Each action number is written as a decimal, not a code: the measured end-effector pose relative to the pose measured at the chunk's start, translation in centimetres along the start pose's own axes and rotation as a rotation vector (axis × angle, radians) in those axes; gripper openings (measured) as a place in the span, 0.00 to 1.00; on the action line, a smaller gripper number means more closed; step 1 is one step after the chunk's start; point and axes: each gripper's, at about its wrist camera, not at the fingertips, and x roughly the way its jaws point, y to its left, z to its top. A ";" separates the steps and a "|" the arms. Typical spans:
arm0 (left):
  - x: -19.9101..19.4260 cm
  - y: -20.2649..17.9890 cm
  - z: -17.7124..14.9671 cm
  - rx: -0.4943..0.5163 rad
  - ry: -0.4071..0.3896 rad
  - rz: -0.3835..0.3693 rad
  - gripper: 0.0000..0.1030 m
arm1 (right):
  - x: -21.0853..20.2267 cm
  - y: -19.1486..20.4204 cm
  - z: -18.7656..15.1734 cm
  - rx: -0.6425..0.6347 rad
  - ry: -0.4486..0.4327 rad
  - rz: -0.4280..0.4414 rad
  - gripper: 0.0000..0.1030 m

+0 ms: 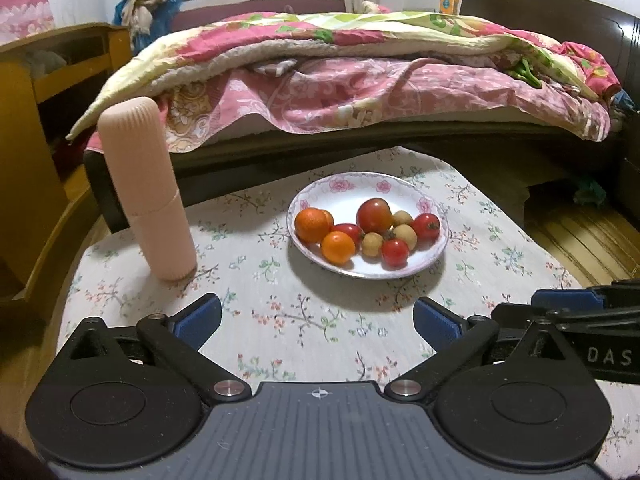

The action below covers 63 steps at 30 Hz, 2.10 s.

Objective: Organize fruits

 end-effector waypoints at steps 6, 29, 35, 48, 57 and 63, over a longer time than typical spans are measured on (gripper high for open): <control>-1.4 -0.5 -1.3 -0.008 0.007 0.004 1.00 | -1.7 0.0 -1.6 0.027 -0.005 0.003 0.44; -5.4 -1.4 -4.6 -0.037 0.058 0.005 1.00 | -5.7 0.9 -5.8 0.052 -0.014 0.003 0.45; -5.9 -1.4 -5.4 -0.046 0.068 0.017 1.00 | -6.3 1.4 -6.7 0.045 -0.005 -0.001 0.45; -6.4 -1.2 -7.0 -0.071 0.106 0.018 1.00 | -6.6 2.0 -8.0 0.033 0.029 -0.013 0.45; -6.6 -1.2 -8.0 -0.074 0.129 0.019 1.00 | -6.7 2.2 -8.8 0.024 0.050 -0.024 0.45; -6.6 -1.2 -8.2 -0.074 0.135 0.018 1.00 | -6.7 2.2 -9.1 0.025 0.056 -0.028 0.45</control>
